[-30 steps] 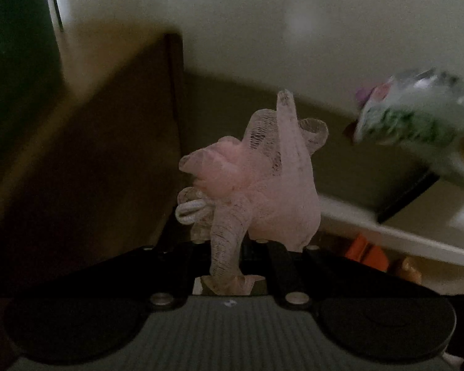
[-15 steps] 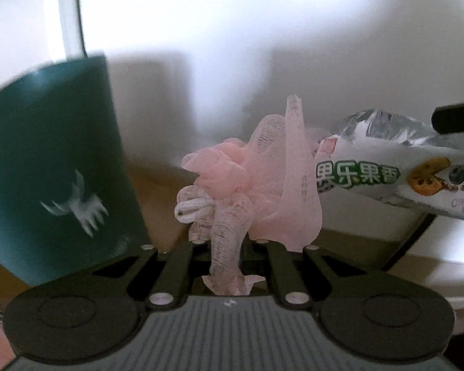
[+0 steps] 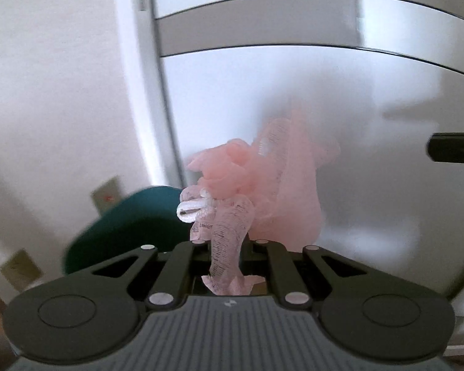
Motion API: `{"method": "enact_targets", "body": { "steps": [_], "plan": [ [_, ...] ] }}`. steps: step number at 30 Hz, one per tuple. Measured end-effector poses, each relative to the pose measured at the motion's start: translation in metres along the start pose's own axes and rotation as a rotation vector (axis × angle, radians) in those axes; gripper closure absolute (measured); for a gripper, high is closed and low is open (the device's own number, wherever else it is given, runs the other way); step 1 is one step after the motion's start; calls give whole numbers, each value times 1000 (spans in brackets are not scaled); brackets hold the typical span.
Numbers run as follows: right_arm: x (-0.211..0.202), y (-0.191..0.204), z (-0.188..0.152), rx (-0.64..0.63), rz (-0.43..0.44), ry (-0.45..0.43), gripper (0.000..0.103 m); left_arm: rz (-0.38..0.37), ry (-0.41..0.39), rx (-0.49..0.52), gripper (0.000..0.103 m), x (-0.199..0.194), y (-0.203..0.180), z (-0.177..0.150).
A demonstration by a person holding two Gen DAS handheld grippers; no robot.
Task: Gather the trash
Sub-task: 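Carry the pink puff in the left gripper over the teal wastebasket, then open the left gripper to drop the pink puff into the wastebasket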
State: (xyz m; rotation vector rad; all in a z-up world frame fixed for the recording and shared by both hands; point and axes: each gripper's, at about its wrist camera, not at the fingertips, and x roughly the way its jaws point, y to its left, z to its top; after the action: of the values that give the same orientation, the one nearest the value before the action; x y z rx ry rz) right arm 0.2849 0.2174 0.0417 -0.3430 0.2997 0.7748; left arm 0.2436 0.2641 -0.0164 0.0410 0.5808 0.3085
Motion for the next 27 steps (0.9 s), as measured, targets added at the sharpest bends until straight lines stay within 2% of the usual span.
{"method": "enact_targets", "body": {
  "steps": [5,8,11,15,18,21,23,25,26,27],
  "plan": [
    [16,2,-22,9,14,63,103,97,81,28,95,20,26,4],
    [25,-7,-38,46,0,106,103,122,138,18,95,46,41,3],
    [25,-14,-53,72,-10,143,103,108,243,-14,95,78,46,2],
    [21,-20,-67,104,-10,182,103,173,348,25,94,114,41,-5],
    [13,-27,-79,139,-9,209,103,173,419,-20,92,131,45,-5],
    [2,-37,-93,184,-17,235,103,141,472,-58,89,144,49,-9],
    [-10,-42,-104,216,-26,248,98,153,491,-73,82,145,51,-19],
    [-21,-48,-115,242,-35,256,98,167,495,-76,54,146,50,-25],
    [-28,-52,-121,259,-40,262,97,187,479,-79,49,143,50,-29],
    [-31,-56,-126,274,-47,271,96,210,465,-83,38,143,51,-30]
  ]
}}
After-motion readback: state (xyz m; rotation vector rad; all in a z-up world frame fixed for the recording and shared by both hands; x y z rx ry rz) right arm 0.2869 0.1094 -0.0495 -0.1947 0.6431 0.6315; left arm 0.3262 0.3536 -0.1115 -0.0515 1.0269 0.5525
